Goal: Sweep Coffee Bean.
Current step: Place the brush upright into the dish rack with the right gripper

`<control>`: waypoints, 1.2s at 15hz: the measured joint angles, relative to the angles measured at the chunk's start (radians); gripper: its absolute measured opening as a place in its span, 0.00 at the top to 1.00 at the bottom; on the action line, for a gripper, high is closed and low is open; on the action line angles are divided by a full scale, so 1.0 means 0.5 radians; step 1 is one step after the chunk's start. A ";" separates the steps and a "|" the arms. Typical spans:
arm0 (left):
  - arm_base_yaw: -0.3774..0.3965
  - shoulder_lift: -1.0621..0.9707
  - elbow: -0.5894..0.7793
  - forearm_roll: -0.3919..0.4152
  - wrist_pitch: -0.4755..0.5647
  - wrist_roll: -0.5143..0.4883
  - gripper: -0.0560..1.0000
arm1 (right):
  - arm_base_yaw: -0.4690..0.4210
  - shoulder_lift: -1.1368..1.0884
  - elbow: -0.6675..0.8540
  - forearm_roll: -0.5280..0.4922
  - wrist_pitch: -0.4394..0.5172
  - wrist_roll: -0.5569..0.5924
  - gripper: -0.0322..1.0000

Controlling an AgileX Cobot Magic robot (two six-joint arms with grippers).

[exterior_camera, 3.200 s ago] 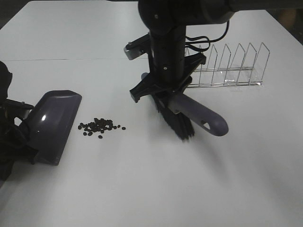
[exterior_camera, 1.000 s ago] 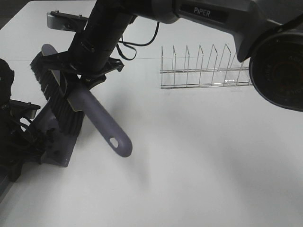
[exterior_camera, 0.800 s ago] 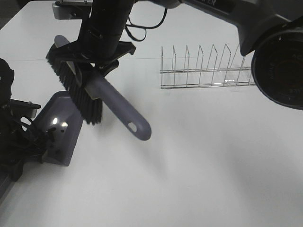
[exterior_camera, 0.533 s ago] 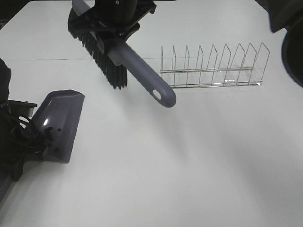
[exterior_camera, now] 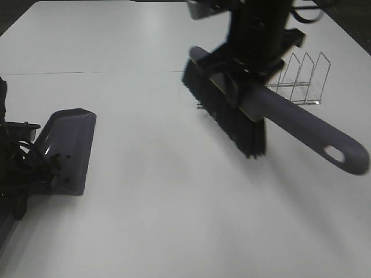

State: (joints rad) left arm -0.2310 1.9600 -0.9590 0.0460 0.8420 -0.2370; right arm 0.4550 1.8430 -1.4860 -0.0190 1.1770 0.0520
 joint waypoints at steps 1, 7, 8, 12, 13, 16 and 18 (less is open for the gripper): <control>0.000 0.000 0.000 -0.010 -0.008 0.000 0.63 | -0.076 -0.062 0.138 0.016 -0.046 0.008 0.67; 0.000 0.000 0.000 -0.044 -0.038 0.000 0.63 | -0.740 -0.224 0.716 0.060 -0.408 0.024 0.67; 0.000 0.000 0.000 -0.046 -0.040 0.000 0.63 | -0.746 -0.190 0.676 0.060 -0.438 0.024 0.67; 0.000 0.000 -0.002 -0.092 -0.052 0.000 0.63 | -0.746 0.074 0.332 0.038 -0.286 0.086 0.67; 0.000 0.000 -0.002 -0.092 -0.056 0.000 0.63 | -0.746 0.158 0.226 0.008 -0.214 0.098 0.67; 0.000 0.000 -0.002 -0.092 -0.058 0.000 0.63 | -0.748 0.412 -0.066 -0.080 -0.108 0.126 0.67; 0.000 0.000 -0.002 -0.092 -0.058 0.000 0.63 | -0.748 0.478 -0.170 -0.080 -0.098 0.126 0.67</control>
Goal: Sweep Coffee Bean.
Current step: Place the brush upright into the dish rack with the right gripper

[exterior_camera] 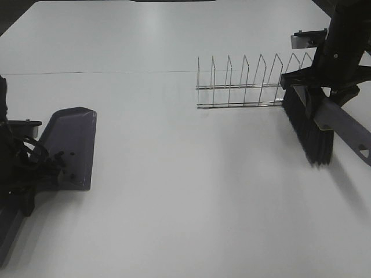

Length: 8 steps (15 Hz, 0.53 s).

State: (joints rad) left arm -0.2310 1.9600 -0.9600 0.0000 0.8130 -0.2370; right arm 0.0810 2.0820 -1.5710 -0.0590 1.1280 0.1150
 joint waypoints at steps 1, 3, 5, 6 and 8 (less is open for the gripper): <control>0.000 0.000 0.000 0.000 0.000 0.000 0.63 | 0.000 0.022 -0.048 -0.002 0.000 0.000 0.67; 0.000 0.000 0.000 -0.010 0.000 0.000 0.63 | 0.000 0.052 -0.120 -0.002 0.010 -0.002 0.67; 0.000 0.000 0.000 -0.010 0.000 0.000 0.63 | 0.000 0.118 -0.228 0.000 0.018 -0.022 0.67; 0.000 0.000 0.000 -0.012 0.000 0.000 0.63 | 0.000 0.174 -0.288 0.000 0.024 -0.036 0.67; 0.000 0.000 0.000 -0.016 0.000 0.000 0.63 | 0.000 0.282 -0.446 0.000 0.032 -0.038 0.67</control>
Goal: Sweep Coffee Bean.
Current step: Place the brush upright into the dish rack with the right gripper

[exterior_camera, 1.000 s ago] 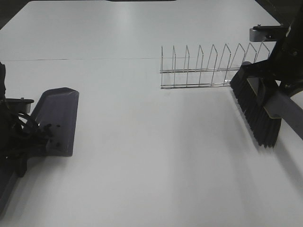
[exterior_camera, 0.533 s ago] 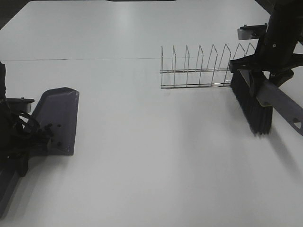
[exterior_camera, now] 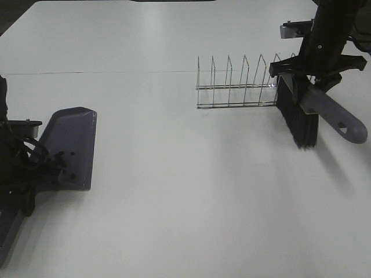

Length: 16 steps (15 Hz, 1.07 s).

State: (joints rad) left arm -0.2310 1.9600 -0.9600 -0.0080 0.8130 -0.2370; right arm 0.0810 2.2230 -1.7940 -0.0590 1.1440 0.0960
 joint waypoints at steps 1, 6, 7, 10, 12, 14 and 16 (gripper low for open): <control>0.000 0.000 0.000 -0.002 -0.002 0.000 0.63 | 0.000 0.028 -0.060 0.000 0.006 0.000 0.67; 0.000 0.000 0.000 -0.004 -0.002 0.000 0.63 | 0.000 0.074 -0.298 -0.014 0.026 0.002 0.67; 0.000 0.000 0.000 -0.004 -0.004 0.000 0.63 | 0.000 0.076 -0.324 -0.034 0.012 0.002 0.67; 0.000 0.000 0.000 -0.006 -0.004 -0.004 0.63 | 0.000 0.208 -0.346 -0.044 0.048 0.000 0.67; 0.000 0.000 0.000 -0.006 -0.006 -0.004 0.63 | 0.000 0.234 -0.356 -0.044 0.044 0.000 0.67; 0.000 0.000 0.000 -0.010 -0.008 -0.004 0.63 | 0.000 0.234 -0.362 -0.044 0.026 0.000 0.67; 0.000 0.000 0.000 -0.022 -0.022 -0.004 0.63 | 0.000 0.238 -0.376 -0.044 0.028 0.000 0.67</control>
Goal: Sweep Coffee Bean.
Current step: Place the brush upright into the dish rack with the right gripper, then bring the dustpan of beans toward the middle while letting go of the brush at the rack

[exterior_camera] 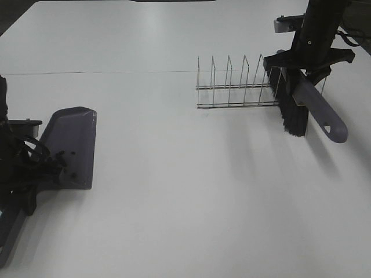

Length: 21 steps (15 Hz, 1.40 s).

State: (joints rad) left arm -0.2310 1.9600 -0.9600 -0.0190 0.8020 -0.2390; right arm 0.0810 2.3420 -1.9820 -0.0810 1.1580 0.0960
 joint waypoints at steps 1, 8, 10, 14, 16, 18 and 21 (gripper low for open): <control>0.000 0.000 0.000 -0.002 -0.006 0.000 0.63 | 0.000 0.002 -0.010 0.000 0.002 0.000 0.67; 0.000 0.000 -0.008 -0.054 -0.232 0.076 0.63 | 0.000 0.006 -0.292 -0.002 0.120 -0.116 0.25; 0.000 0.036 -0.066 -0.080 -0.236 0.086 0.63 | 0.000 0.002 -0.336 -0.002 0.120 -0.118 0.24; 0.000 0.196 -0.292 -0.210 -0.106 0.224 0.63 | 0.000 -0.126 -0.334 0.106 0.124 -0.120 0.24; 0.000 0.210 -0.314 -0.238 -0.104 0.246 0.63 | 0.000 -0.218 -0.334 0.162 0.124 -0.120 0.24; 0.000 0.210 -0.314 -0.242 -0.112 0.262 0.63 | 0.000 -0.392 -0.272 0.206 0.124 -0.120 0.24; 0.000 0.212 -0.318 -0.246 -0.114 0.262 0.60 | 0.000 -0.578 -0.108 0.210 0.124 -0.154 0.24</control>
State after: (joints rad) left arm -0.2310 2.0660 -1.1190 -0.1420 0.7450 -0.1080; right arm 0.0810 2.0530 -2.0360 0.0240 1.2200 0.0190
